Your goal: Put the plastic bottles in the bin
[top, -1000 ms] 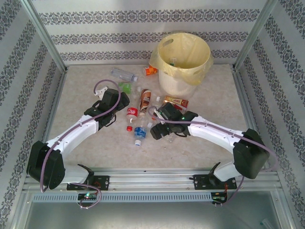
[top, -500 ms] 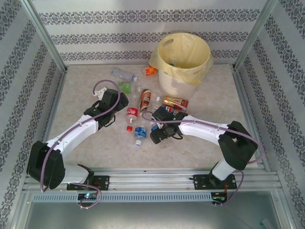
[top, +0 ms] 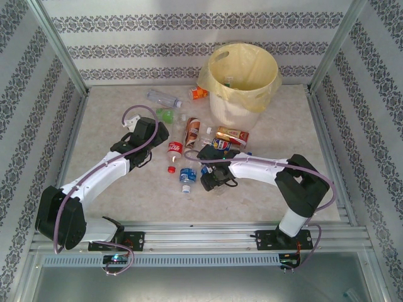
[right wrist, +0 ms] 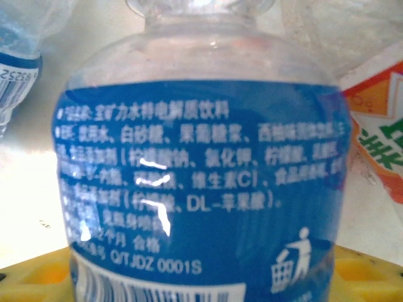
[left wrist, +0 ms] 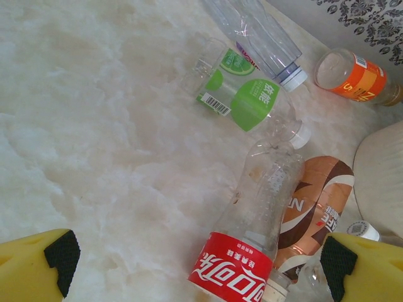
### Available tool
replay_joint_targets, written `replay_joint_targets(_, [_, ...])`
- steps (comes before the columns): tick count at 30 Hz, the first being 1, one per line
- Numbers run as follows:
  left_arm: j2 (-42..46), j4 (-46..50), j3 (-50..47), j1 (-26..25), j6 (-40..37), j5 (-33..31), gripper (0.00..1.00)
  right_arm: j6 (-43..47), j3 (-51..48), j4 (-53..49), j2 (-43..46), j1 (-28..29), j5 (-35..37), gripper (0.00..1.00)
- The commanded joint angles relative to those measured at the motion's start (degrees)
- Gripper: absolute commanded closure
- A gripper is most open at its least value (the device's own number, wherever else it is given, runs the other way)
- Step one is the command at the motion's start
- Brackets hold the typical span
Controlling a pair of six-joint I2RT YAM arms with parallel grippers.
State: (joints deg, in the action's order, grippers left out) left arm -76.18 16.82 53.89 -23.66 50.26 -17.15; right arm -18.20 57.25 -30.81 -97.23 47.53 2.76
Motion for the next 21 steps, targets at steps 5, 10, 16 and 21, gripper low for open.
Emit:
replay_joint_targets(5, [-1.36,0.01,0.99,0.97,0.28,0.48,0.0,0.09,0.28,-0.44,8.55,0.37,2.02,0.46])
replay_joint_targets(10, [-0.75,-0.21,0.49,0.98,0.37,0.43,0.01,1.68,2.46,-1.0,12.77,0.21,2.49,0.5])
replay_joint_targets(16, [0.16,-0.38,-0.34,1.07,0.85,-0.03,0.01,2.24,4.86,0.38,18.21,-2.2,3.13,0.54])
replay_joint_targets(21, [0.4,-0.45,-0.44,1.07,0.72,0.2,0.01,-1.22,4.8,6.07,23.32,-5.28,0.61,0.56])
